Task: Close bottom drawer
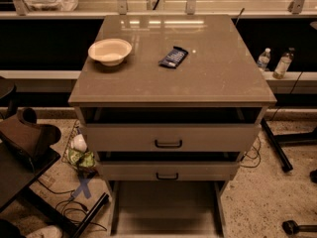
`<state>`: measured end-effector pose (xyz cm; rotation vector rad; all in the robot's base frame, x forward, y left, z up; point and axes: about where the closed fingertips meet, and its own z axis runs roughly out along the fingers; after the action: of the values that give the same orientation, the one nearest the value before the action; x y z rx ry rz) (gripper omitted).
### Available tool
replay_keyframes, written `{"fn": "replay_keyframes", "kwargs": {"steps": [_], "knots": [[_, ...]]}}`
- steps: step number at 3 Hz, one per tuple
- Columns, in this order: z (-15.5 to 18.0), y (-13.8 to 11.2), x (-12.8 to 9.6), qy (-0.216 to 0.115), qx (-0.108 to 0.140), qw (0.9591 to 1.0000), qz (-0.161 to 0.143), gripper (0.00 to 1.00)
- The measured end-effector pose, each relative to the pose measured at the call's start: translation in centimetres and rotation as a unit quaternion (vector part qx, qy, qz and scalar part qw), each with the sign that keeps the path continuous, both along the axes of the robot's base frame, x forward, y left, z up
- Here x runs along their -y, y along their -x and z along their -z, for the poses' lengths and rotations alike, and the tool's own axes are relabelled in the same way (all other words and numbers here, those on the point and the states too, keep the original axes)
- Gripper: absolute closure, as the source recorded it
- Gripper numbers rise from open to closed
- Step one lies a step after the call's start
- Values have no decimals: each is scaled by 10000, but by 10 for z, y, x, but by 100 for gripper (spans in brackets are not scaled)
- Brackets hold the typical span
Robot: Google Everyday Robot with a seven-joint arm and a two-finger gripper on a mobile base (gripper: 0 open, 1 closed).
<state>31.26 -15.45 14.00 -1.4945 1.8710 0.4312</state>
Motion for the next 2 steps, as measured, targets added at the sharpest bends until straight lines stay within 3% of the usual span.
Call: {"fn": "replay_keyframes", "kwargs": {"steps": [2], "knots": [[-18, -40, -17, -16, 151, 9997, -176, 100]]}}
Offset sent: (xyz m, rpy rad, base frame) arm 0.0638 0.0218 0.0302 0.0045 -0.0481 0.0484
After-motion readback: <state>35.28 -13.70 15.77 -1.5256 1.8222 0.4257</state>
